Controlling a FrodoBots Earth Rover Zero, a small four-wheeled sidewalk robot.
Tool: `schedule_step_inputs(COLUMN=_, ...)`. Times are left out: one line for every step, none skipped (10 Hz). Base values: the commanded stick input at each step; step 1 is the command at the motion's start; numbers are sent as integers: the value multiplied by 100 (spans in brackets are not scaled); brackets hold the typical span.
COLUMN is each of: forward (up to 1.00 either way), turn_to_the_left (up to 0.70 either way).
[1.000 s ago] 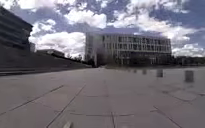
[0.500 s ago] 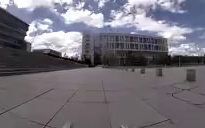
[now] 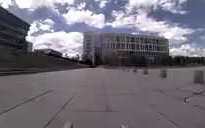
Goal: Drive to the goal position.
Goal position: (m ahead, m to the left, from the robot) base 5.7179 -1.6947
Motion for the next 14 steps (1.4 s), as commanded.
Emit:
schedule_step_inputs(forward=70, turn_to_the_left=0)
schedule_step_inputs(forward=70, turn_to_the_left=0)
schedule_step_inputs(forward=70, turn_to_the_left=0)
schedule_step_inputs(forward=70, turn_to_the_left=0)
schedule_step_inputs(forward=70, turn_to_the_left=0)
schedule_step_inputs(forward=70, turn_to_the_left=0)
schedule_step_inputs(forward=70, turn_to_the_left=0)
schedule_step_inputs(forward=70, turn_to_the_left=0)
schedule_step_inputs(forward=70, turn_to_the_left=0)
schedule_step_inputs(forward=70, turn_to_the_left=-7)
schedule_step_inputs(forward=70, turn_to_the_left=-19)
schedule_step_inputs(forward=70, turn_to_the_left=-30)
schedule_step_inputs(forward=70, turn_to_the_left=-9)
schedule_step_inputs(forward=70, turn_to_the_left=0)
